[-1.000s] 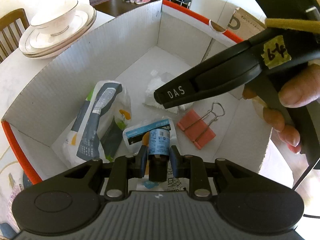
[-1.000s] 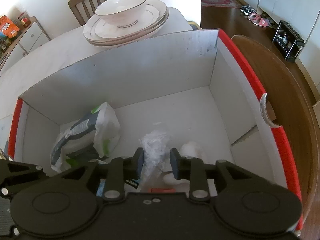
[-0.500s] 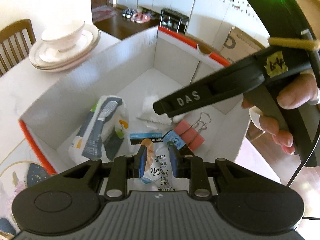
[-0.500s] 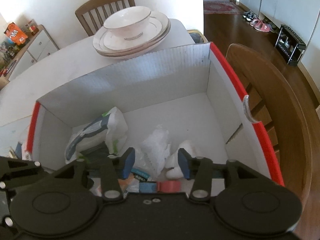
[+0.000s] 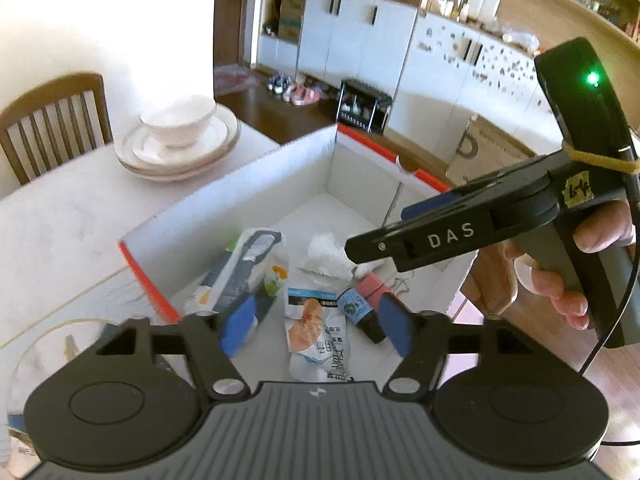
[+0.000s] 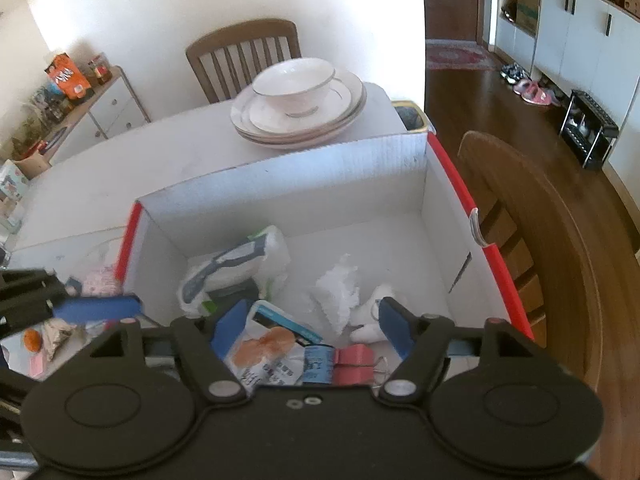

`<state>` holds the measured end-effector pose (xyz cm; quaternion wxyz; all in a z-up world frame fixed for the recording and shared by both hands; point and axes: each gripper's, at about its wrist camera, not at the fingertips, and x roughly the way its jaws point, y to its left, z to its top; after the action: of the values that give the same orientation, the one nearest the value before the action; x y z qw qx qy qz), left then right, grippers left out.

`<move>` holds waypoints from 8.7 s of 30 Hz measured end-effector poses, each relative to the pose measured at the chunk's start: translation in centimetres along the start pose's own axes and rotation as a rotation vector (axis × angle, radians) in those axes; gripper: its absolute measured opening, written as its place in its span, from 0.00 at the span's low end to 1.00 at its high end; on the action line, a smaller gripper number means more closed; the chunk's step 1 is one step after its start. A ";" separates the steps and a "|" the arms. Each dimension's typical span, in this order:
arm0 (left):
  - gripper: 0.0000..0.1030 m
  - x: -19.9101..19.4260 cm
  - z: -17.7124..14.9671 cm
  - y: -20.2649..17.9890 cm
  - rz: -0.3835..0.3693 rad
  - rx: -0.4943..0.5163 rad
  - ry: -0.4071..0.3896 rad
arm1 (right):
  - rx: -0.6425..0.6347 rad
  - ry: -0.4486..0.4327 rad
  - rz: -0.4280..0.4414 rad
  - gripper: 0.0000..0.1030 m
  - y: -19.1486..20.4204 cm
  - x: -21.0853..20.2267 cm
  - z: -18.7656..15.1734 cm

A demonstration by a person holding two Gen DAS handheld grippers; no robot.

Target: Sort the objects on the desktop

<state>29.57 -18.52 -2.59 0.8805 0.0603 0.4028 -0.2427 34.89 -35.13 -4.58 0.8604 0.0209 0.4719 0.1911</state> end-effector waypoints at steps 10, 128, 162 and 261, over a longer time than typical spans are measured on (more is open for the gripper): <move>0.70 -3.6 -2.0 1.2 0.003 -0.008 -0.032 | -0.023 -0.078 0.004 0.85 2.4 -2.2 -1.1; 0.44 -9.8 -23.9 18.9 0.202 -0.029 0.076 | -0.226 0.119 -0.050 0.52 24.6 10.9 -7.5; 0.43 -11.8 -17.8 13.0 0.108 -0.073 -0.019 | -0.218 0.023 0.000 0.52 20.6 -0.4 -9.1; 0.57 10.9 1.3 -0.8 -0.039 0.187 0.262 | -0.276 0.052 -0.167 0.64 -0.9 8.0 3.4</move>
<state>36.14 -23.77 -9.68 0.8061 0.1653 0.4909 -0.2864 41.82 -32.70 -9.34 0.8556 -0.1418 0.4632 0.1826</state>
